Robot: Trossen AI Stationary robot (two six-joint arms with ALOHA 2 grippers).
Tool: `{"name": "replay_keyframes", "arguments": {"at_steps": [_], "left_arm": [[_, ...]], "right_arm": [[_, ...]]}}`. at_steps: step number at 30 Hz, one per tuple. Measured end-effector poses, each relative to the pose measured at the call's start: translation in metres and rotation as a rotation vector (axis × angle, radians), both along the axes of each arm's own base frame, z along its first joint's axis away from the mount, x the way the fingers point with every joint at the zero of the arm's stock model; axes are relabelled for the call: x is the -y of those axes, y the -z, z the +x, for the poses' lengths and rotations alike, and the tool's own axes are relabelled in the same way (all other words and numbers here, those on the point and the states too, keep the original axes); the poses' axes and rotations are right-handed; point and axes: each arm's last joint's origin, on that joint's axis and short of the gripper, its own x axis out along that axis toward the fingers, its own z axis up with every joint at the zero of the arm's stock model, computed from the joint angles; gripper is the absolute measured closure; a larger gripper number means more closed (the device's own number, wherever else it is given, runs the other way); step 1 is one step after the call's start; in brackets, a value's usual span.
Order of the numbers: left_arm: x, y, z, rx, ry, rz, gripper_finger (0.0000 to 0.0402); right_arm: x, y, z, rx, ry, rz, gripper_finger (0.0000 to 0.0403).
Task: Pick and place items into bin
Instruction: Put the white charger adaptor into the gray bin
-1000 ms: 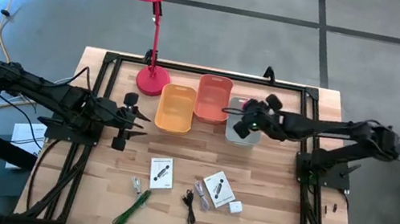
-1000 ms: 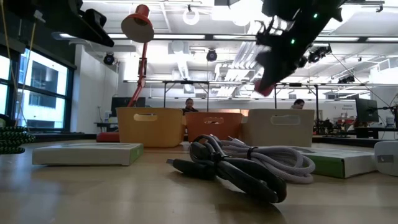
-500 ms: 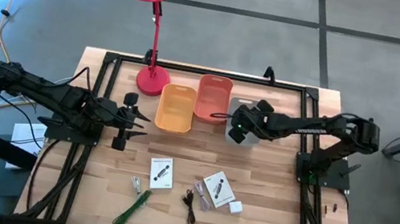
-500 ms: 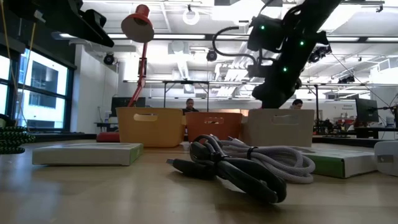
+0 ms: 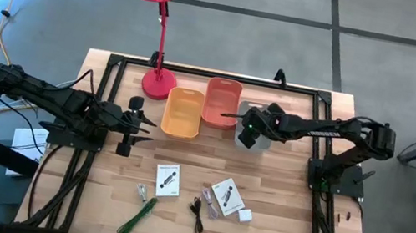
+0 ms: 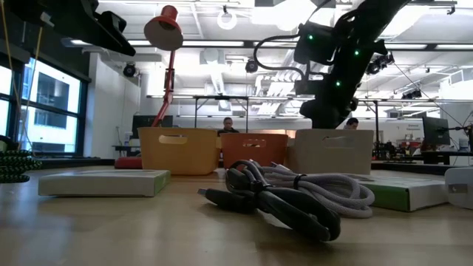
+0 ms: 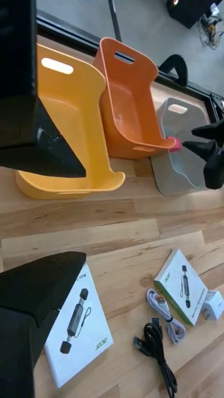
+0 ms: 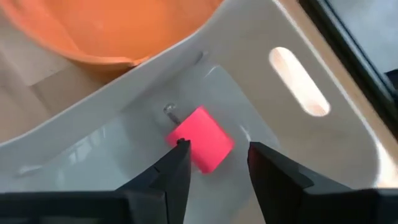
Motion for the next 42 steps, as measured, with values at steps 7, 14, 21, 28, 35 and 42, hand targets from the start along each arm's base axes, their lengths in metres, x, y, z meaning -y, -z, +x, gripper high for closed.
{"name": "replay_keyframes", "arguments": {"at_steps": [7, 14, 21, 28, 35, 42], "left_arm": [[0.000, 0.000, 0.000, 0.000, -0.003, 0.002, 0.0208], [-0.001, 0.000, 0.000, 0.001, -0.016, 0.010, 0.0208], [-0.001, 0.000, 0.000, 0.000, -0.017, 0.011, 0.0208], [-0.001, 0.000, 0.000, 0.000, -0.020, 0.013, 0.0208], [-0.001, 0.000, 0.000, 0.000, -0.020, 0.013, 0.0208], [-0.001, 0.000, 0.000, 0.000, -0.020, 0.014, 0.0208]], "right_arm": [[-0.003, -0.020, -0.007, 0.063, -0.034, 0.005, 0.0273], [-0.012, -0.060, -0.032, 0.200, -0.098, 0.081, 0.0273], [-0.044, -0.085, -0.056, 0.302, -0.264, 0.338, 0.0272], [-0.089, -0.093, -0.064, 0.329, -0.404, 0.517, 0.0272], [-0.130, -0.094, -0.065, 0.346, -0.455, 0.627, 0.0272], [-0.166, -0.094, -0.067, 0.384, -0.491, 0.638, 0.0271]]}}
